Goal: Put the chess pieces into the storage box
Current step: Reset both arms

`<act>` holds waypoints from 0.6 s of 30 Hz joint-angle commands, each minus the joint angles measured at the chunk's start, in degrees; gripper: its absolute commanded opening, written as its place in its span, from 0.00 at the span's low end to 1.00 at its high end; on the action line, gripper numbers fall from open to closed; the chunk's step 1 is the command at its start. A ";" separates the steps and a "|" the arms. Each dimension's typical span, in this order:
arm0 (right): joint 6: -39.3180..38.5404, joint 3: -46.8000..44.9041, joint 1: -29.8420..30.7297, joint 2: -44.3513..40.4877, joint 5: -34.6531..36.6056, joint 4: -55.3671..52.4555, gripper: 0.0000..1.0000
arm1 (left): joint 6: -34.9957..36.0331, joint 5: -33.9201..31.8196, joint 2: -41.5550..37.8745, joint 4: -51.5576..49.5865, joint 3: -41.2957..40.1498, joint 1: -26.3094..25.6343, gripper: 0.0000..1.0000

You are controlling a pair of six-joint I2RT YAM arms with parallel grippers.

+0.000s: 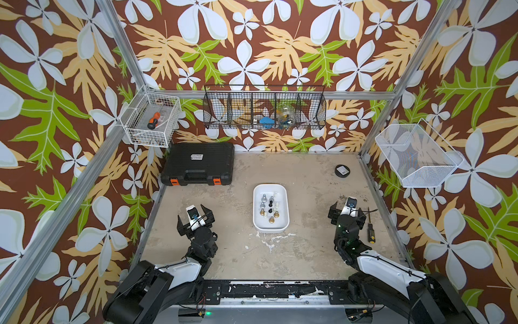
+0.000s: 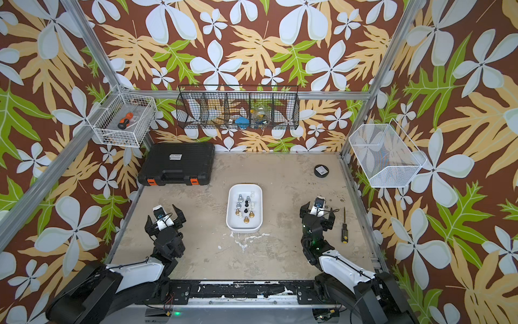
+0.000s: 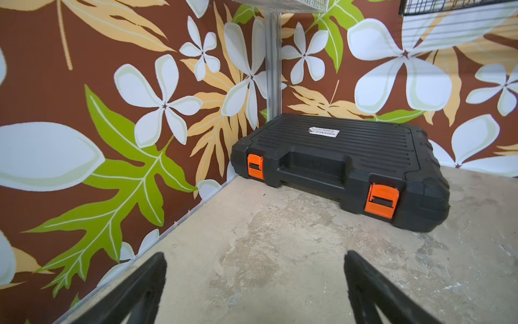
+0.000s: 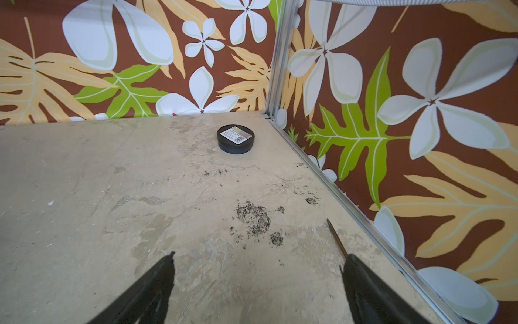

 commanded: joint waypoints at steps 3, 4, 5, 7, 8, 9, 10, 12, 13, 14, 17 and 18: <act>1.96 -5.41 -3.17 3.33 0.77 18.30 0.94 | 3.39 9.93 2.73 11.95 -1.02 1.51 1.00; 2.25 -5.67 -4.27 4.13 0.26 20.28 0.94 | 2.65 12.92 2.23 11.15 -0.95 2.52 1.00; 1.73 -5.39 -4.68 4.20 -0.74 20.06 0.94 | 1.62 14.76 1.93 10.49 -0.93 3.70 1.00; 1.60 -5.31 -6.65 4.99 -3.24 21.49 0.94 | -2.29 17.48 1.42 9.35 -0.80 7.16 1.00; 2.31 -5.16 -7.68 5.71 -4.61 21.73 0.94 | -3.35 19.03 0.63 7.65 -0.52 8.35 1.00; 2.66 -4.84 -8.68 6.40 -5.16 21.91 0.94 | -4.37 20.98 -0.62 4.96 -0.24 9.55 1.00; 2.82 -4.00 -9.08 6.56 -5.80 20.32 0.94 | -5.17 22.93 -1.39 3.55 -0.23 10.62 1.00; 2.64 -2.99 -9.46 7.51 -6.59 19.45 0.93 | -6.12 25.21 -1.44 5.01 -1.20 11.36 1.00; 2.28 -2.55 -9.53 7.91 -6.93 19.15 0.93 | -5.97 28.26 -0.40 9.27 -2.60 11.51 1.00; 2.01 -2.28 -9.68 8.28 -7.15 19.09 0.93 | -4.92 31.24 1.09 12.97 -3.47 11.49 1.00; 0.19 -2.01 -10.56 9.78 -8.70 21.22 0.92 | -4.58 30.87 4.61 15.62 -2.69 11.56 1.00; -0.50 -2.06 -10.99 10.44 -9.10 22.60 0.92 | -4.68 30.68 4.96 15.03 -2.08 11.57 1.00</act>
